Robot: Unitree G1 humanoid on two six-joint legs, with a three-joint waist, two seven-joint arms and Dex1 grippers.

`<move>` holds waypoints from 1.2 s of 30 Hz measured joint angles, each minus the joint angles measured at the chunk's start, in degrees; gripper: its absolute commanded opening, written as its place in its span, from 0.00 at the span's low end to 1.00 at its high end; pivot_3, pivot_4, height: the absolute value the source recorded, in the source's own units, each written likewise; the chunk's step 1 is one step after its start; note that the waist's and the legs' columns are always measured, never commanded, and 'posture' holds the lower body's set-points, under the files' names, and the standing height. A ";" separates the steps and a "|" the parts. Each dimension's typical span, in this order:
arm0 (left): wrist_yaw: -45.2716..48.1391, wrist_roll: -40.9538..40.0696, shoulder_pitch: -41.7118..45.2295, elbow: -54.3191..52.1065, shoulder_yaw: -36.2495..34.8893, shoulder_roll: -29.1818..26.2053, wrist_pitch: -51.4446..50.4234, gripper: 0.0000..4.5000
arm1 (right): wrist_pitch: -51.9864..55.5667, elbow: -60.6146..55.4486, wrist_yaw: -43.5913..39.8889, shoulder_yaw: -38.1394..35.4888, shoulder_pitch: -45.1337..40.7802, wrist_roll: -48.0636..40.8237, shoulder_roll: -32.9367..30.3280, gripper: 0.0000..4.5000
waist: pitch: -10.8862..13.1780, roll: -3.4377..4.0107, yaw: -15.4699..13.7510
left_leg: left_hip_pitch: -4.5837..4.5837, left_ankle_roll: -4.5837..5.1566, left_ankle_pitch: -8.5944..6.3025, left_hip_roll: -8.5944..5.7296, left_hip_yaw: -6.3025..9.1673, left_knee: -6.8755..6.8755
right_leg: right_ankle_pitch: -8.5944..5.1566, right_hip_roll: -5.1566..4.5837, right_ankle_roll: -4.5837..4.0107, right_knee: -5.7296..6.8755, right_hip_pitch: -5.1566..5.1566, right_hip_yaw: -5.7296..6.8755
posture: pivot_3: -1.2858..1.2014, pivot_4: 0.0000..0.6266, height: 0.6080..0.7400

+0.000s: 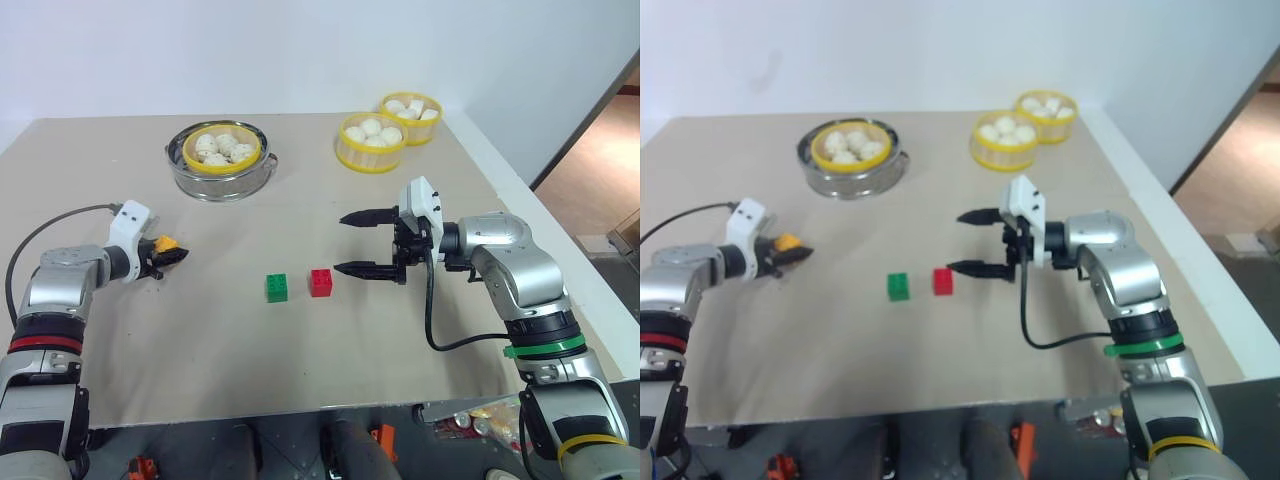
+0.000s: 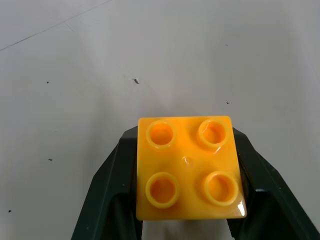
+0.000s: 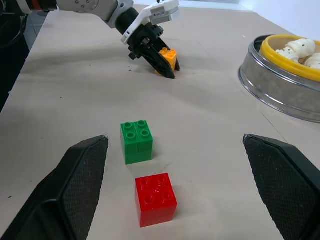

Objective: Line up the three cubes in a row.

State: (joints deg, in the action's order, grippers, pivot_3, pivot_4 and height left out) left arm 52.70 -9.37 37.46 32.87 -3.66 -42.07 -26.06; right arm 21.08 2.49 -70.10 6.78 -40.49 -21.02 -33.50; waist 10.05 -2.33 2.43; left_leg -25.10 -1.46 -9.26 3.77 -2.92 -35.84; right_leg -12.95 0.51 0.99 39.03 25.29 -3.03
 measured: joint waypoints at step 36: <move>32.73 -2.20 -5.27 -11.04 12.86 -0.60 20.17 0.31 | 0.00 0.93 0.01 0.01 -0.24 -0.01 -0.68 1.00 | 0.01 0.01 0.09 | 0.00 -0.03 -0.01 0.03 0.01 -0.10 | 0.01 0.05 -0.04 0.04 0.01 -0.05 | 0.52 0.24 1.00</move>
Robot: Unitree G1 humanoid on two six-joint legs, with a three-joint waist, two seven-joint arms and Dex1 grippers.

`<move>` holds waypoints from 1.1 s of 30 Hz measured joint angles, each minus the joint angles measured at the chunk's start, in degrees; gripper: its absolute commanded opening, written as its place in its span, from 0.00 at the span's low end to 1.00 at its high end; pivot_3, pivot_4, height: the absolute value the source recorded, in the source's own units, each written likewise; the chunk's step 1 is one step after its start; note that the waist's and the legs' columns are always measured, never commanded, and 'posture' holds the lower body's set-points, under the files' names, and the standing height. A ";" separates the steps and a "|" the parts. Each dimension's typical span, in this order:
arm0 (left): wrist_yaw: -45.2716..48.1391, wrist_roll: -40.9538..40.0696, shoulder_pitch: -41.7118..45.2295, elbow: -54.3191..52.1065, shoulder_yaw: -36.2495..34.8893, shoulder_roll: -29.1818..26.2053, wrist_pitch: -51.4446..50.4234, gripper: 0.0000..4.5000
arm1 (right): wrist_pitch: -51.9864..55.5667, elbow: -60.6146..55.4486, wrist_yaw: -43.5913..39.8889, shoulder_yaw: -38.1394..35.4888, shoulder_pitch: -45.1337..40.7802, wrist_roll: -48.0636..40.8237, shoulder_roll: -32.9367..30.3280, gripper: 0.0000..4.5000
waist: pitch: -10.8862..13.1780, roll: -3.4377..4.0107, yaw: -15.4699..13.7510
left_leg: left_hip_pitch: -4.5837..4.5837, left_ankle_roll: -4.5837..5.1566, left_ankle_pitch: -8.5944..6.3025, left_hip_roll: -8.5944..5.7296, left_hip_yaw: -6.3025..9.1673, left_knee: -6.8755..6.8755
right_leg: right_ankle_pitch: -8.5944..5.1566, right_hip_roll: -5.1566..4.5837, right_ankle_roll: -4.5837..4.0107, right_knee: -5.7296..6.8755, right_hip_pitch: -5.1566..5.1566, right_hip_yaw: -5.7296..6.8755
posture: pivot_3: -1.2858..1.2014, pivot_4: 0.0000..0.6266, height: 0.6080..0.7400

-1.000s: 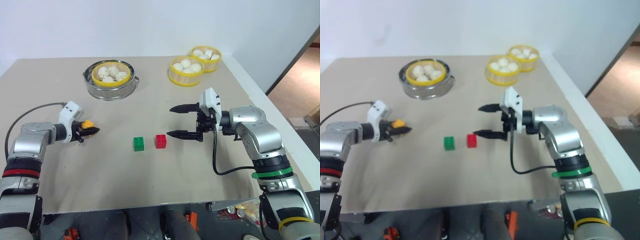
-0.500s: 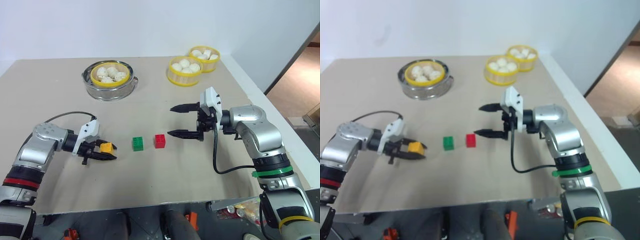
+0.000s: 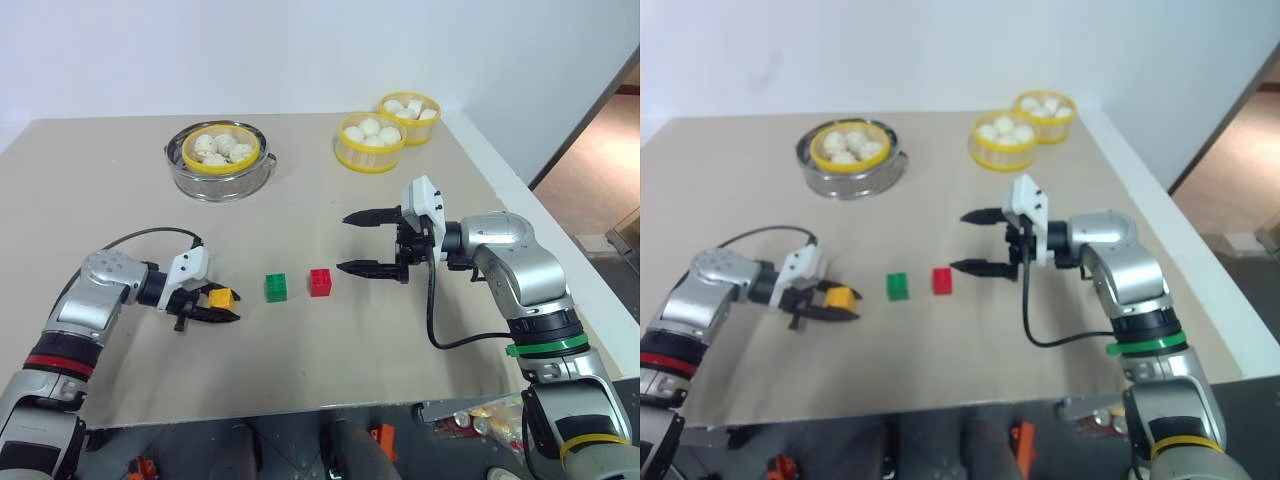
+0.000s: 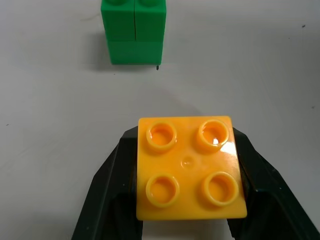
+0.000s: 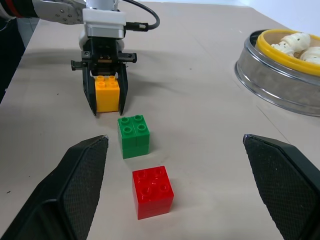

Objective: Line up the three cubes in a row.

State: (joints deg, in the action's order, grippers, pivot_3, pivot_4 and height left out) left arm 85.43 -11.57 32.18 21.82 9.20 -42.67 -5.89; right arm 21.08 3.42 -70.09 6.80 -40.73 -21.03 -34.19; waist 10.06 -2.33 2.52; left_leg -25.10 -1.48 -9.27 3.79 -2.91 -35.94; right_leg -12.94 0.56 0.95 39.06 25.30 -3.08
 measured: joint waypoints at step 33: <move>-2.96 -3.00 -0.37 -7.98 -3.86 -2.31 -11.24 0.99 | 0.87 -1.32 0.52 -0.24 0.60 -0.25 -0.57 1.00 | -0.01 0.03 0.24 | 0.04 0.24 0.25 0.00 0.02 -0.37 | 0.49 0.03 -0.30 0.03 0.00 -0.13 | 0.52 0.24 1.00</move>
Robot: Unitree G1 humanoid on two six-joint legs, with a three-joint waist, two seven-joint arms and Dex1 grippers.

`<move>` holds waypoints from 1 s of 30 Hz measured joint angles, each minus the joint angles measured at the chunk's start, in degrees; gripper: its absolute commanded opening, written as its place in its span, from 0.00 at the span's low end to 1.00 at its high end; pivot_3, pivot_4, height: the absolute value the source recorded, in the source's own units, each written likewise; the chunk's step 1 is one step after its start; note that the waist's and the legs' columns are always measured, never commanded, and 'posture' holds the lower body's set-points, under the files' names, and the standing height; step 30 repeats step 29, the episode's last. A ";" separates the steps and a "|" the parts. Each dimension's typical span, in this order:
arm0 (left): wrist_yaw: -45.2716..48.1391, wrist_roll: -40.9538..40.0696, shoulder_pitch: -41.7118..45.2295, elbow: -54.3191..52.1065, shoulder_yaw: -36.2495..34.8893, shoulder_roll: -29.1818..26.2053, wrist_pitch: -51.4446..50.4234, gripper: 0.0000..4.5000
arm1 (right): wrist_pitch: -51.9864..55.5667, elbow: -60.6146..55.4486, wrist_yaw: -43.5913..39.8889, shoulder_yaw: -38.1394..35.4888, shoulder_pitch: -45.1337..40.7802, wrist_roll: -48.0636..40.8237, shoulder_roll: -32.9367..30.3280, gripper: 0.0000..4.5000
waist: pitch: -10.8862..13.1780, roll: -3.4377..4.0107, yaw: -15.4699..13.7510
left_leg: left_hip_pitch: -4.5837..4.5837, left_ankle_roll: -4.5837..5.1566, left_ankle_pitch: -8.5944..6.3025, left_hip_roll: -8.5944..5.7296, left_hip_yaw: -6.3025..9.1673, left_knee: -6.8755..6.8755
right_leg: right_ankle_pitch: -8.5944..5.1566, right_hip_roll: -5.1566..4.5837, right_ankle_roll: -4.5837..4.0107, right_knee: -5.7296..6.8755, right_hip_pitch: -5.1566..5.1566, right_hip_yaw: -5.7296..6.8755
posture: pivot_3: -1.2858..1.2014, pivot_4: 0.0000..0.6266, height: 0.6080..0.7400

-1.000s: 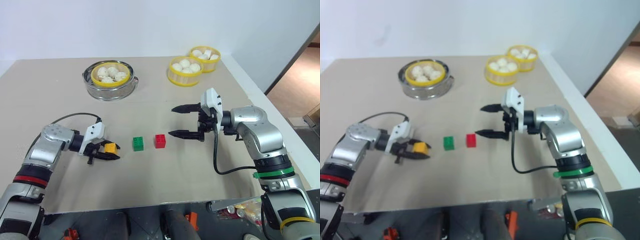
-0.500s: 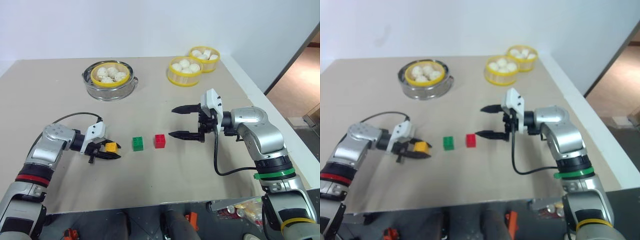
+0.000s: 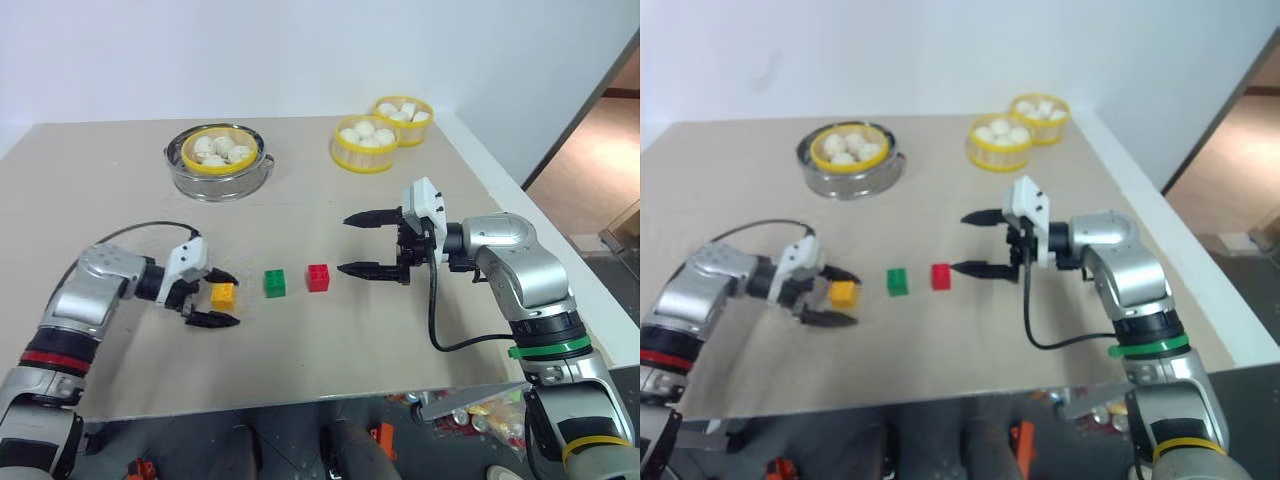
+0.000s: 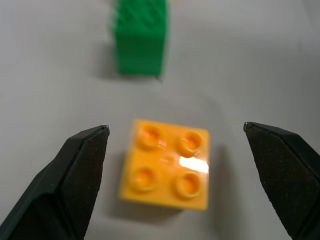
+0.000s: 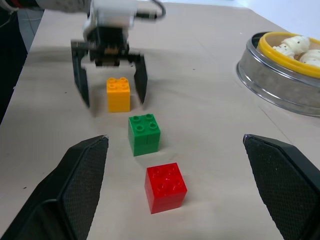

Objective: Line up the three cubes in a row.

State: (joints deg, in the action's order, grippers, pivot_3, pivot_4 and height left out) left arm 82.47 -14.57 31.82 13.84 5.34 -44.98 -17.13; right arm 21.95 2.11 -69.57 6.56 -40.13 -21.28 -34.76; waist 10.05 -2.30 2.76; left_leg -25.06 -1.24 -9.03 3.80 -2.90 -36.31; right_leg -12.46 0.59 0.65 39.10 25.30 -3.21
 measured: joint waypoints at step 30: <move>-38.23 -7.37 -8.56 -8.69 -19.69 9.68 -5.22 0.99 | -6.09 5.01 8.86 -3.96 1.19 1.33 3.48 1.00 | 0.01 -0.02 -0.23 | 0.00 -0.18 -0.18 -0.04 -0.02 0.34 | -0.27 0.02 0.41 -0.06 -0.01 -0.09 | 0.52 0.24 1.00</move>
